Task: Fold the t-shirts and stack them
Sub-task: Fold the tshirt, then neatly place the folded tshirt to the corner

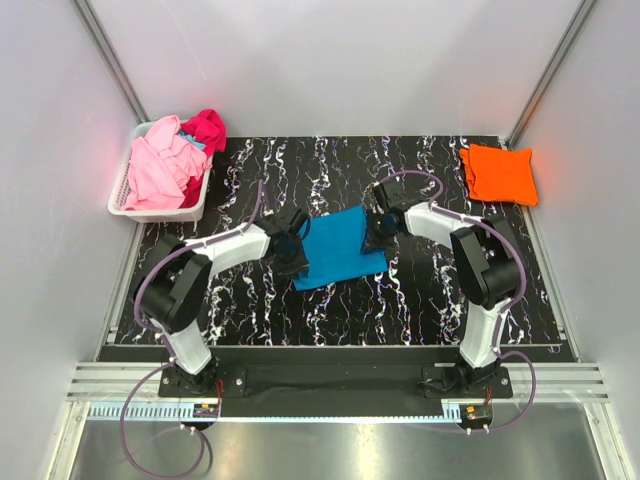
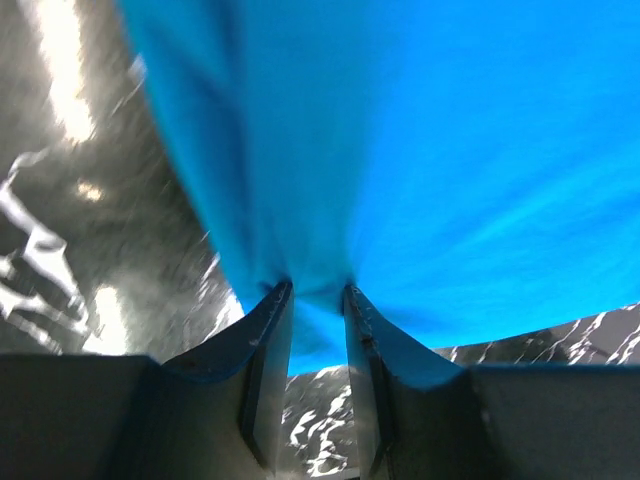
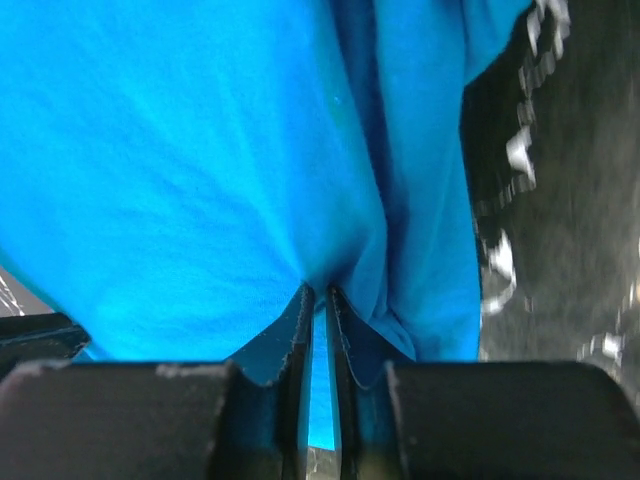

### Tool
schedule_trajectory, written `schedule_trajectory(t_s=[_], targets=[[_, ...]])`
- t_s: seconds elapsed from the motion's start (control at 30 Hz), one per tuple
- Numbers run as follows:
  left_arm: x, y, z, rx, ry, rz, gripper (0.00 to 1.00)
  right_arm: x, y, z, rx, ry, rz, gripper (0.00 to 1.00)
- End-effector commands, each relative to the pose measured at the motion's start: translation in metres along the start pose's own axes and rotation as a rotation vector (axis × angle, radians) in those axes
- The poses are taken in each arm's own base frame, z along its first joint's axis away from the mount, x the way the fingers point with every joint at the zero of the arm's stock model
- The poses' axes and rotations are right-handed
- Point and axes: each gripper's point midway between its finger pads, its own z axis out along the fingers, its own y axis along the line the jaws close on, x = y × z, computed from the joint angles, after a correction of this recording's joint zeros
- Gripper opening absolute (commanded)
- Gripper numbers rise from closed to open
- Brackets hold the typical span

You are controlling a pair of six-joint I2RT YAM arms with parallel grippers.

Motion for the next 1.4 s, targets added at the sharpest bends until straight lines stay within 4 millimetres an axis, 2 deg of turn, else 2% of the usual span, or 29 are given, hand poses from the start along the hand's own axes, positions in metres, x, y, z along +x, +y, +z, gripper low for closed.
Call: schedule_trajectory(t_s=[0.0, 0.17, 0.4, 0.47, 0.6, 0.63, 0.7, 0.73, 0.83, 0.87, 0.97, 1.03, 1.07, 1.13, 1.23, 1.37], targets=[[0.003, 0.01, -0.008, -0.011, -0.036, -0.034, 0.33, 0.015, -0.012, -0.01, 0.097, -0.029, 0.034, 0.16], [0.013, 0.034, 0.007, -0.098, -0.021, -0.033, 0.33, 0.022, -0.023, -0.024, 0.148, -0.061, 0.053, 0.16], [0.019, 0.053, 0.018, -0.176, -0.009, -0.036, 0.33, 0.034, -0.049, -0.041, 0.277, -0.059, 0.057, 0.14], [0.02, 0.056, 0.018, -0.186, -0.006, -0.037, 0.33, 0.031, -0.046, -0.051, 0.271, -0.081, 0.051, 0.13], [0.016, 0.054, 0.007, -0.167, -0.033, -0.036, 0.32, 0.017, -0.033, -0.077, 0.219, -0.162, 0.029, 0.14], [0.015, 0.056, 0.003, -0.167, -0.041, -0.034, 0.32, 0.009, -0.03, -0.091, 0.215, -0.215, 0.024, 0.18], [0.011, 0.058, -0.005, -0.167, -0.064, -0.038, 0.33, 0.002, -0.03, -0.105, 0.216, -0.262, 0.003, 0.26], [0.008, 0.056, -0.016, -0.147, -0.087, -0.037, 0.33, -0.004, -0.03, -0.115, 0.214, -0.3, -0.001, 0.29], [0.004, 0.059, -0.033, -0.129, -0.125, -0.044, 0.36, -0.012, -0.036, -0.127, 0.217, -0.335, -0.002, 0.35], [-0.001, 0.056, -0.046, -0.098, -0.156, -0.05, 0.36, -0.014, -0.038, -0.127, 0.213, -0.338, -0.006, 0.37], [-0.005, 0.053, -0.064, -0.05, -0.195, -0.046, 0.39, -0.014, -0.039, -0.118, 0.15, -0.306, -0.008, 0.55], [-0.005, 0.055, -0.071, -0.045, -0.205, -0.043, 0.4, -0.009, -0.034, -0.108, 0.086, -0.273, -0.016, 0.69], [-0.006, 0.058, -0.074, -0.045, -0.213, -0.047, 0.4, -0.013, -0.03, -0.104, 0.054, -0.289, -0.026, 0.73], [-0.005, 0.062, -0.081, -0.039, -0.223, -0.051, 0.4, -0.002, -0.028, -0.091, -0.004, -0.253, -0.032, 0.81], [-0.004, 0.069, -0.087, -0.021, -0.229, -0.064, 0.41, -0.001, -0.027, -0.077, -0.098, -0.237, -0.037, 0.87], [-0.002, 0.073, -0.094, 0.014, -0.236, -0.085, 0.41, -0.009, -0.029, -0.066, -0.199, -0.243, 0.001, 0.91]])
